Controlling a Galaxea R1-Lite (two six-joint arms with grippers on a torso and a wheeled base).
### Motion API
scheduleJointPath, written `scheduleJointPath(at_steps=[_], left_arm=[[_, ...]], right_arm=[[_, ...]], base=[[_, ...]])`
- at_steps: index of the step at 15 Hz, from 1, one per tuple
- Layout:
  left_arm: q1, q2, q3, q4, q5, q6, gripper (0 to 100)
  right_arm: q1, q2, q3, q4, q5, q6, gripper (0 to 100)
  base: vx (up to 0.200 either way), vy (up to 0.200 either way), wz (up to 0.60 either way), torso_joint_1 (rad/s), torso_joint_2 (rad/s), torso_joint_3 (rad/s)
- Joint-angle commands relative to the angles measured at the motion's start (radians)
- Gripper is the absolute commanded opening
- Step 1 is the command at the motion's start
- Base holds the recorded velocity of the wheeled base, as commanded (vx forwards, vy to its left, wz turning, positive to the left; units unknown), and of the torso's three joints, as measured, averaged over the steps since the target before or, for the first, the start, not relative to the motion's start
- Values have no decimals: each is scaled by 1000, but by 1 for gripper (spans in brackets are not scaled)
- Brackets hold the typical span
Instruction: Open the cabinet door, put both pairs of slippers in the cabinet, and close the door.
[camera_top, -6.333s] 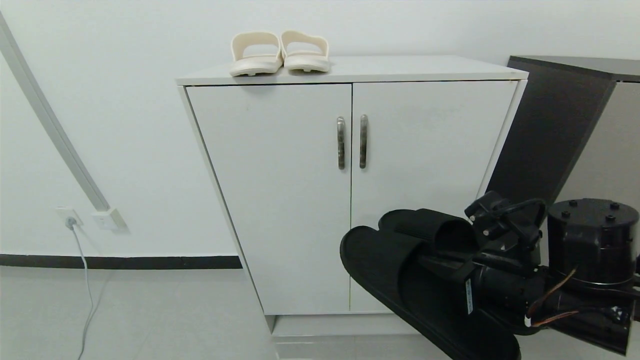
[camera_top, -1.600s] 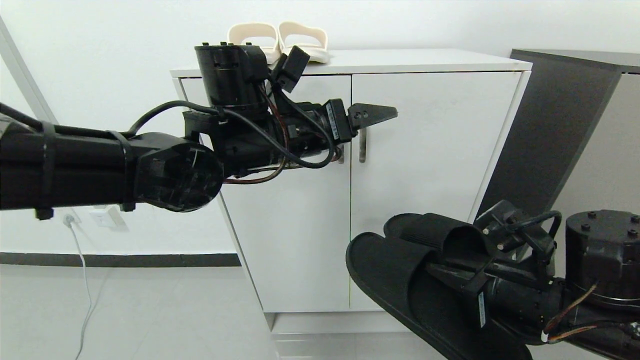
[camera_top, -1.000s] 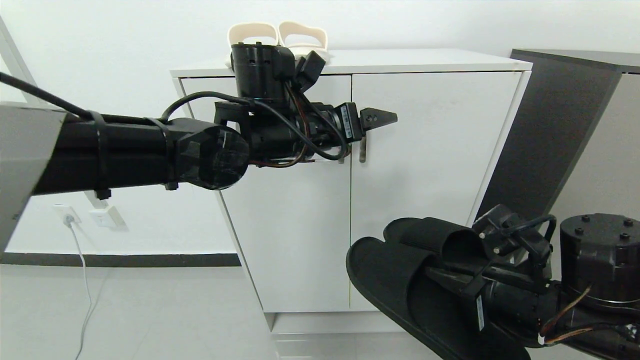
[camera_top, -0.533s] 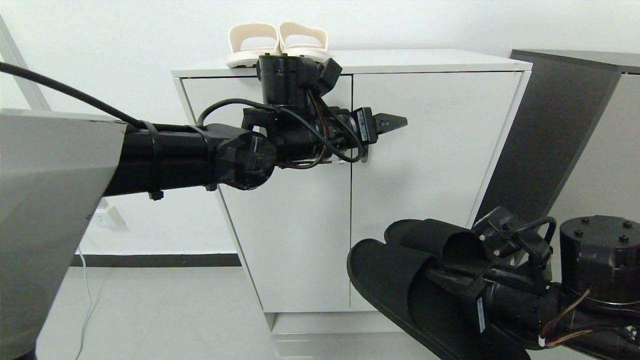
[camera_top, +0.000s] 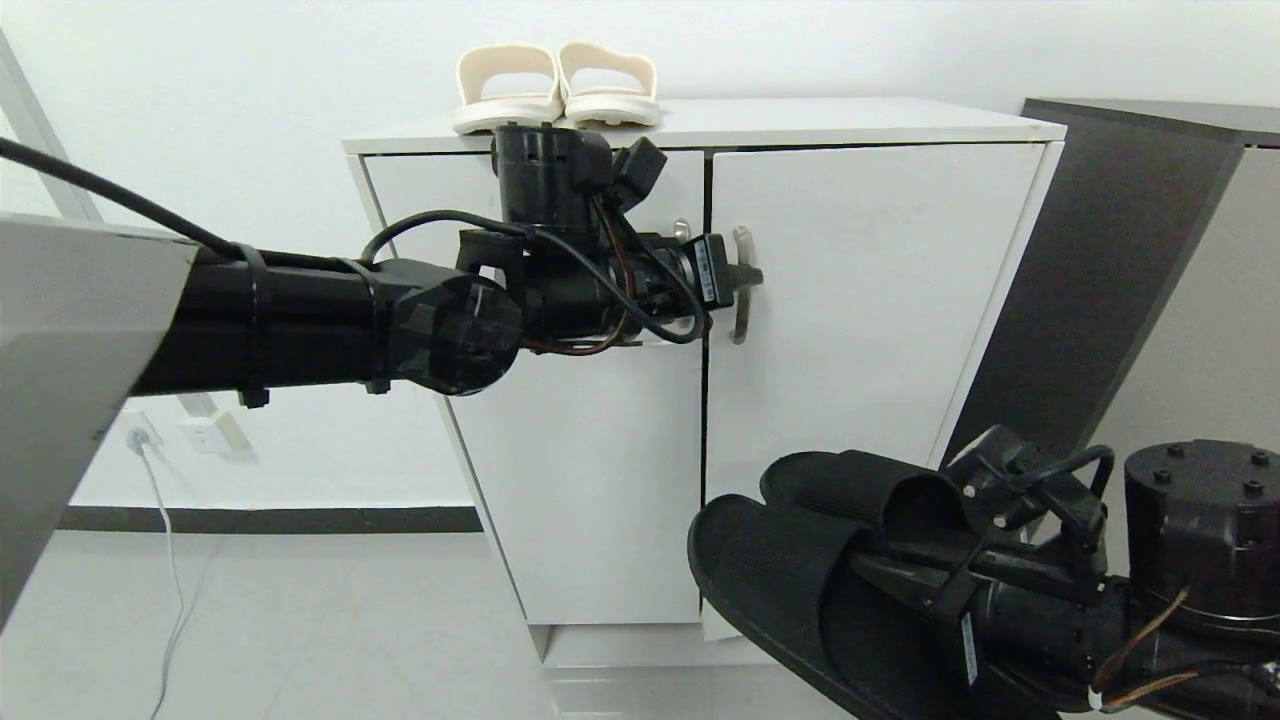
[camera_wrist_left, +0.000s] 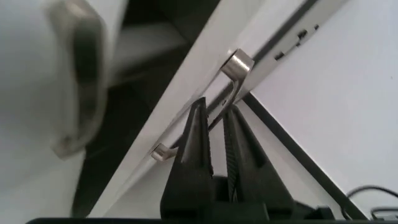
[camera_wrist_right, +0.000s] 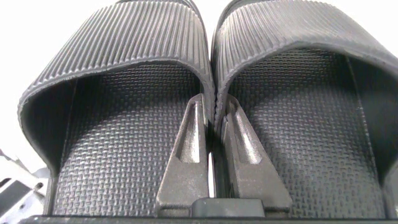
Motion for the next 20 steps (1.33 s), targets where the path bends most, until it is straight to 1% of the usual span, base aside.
scheduleJointPath(at_steps=[1, 4, 6, 7, 8, 10, 12, 13, 17, 18, 19, 20], left_arm=[[-2, -69, 54, 2, 1, 1, 0], [-22, -153, 149, 0, 3, 2, 0], [-22, -211, 215, -6, 4, 4, 0], [-20, -242, 263, -33, 6, 9, 0], [-17, -263, 295, -64, 6, 4, 0], [16, -277, 332, -85, 3, 4, 0], [36, -254, 326, -87, 1, -1, 0], [39, -228, 306, -96, 0, -1, 0], [47, -108, 200, -110, 1, -2, 0], [47, -69, 160, -112, 0, -5, 0], [47, -50, 145, -119, 1, -10, 0], [46, -46, 136, -124, 1, -28, 0]], right_arm=[[2, -16, 9, 0, 5, -1, 0], [3, -19, 10, 0, 5, -2, 0], [3, -22, 13, 0, 5, -10, 0], [3, -24, 15, 0, 7, -16, 0], [3, -25, 15, -1, 7, -16, 0], [5, -24, 13, -1, 7, -18, 0], [5, -28, 15, -1, 7, -18, 0], [8, -33, 15, 0, 7, -18, 0], [19, -42, 24, 2, 7, -18, 0], [22, -44, 29, 3, 7, -18, 0], [28, -47, 30, 5, 5, -18, 0], [48, -50, 38, 8, 5, -18, 0]], base=[[0, 0, 0, 0, 0, 0], [0, 0, 0, 0, 0, 0], [0, 0, 0, 0, 0, 0], [0, 0, 0, 0, 0, 0], [0, 0, 0, 0, 0, 0], [0, 0, 0, 0, 0, 0], [0, 0, 0, 0, 0, 0], [0, 0, 0, 0, 0, 0], [0, 0, 0, 0, 0, 0], [0, 0, 0, 0, 0, 0], [0, 0, 0, 0, 0, 0], [0, 0, 0, 0, 0, 0]])
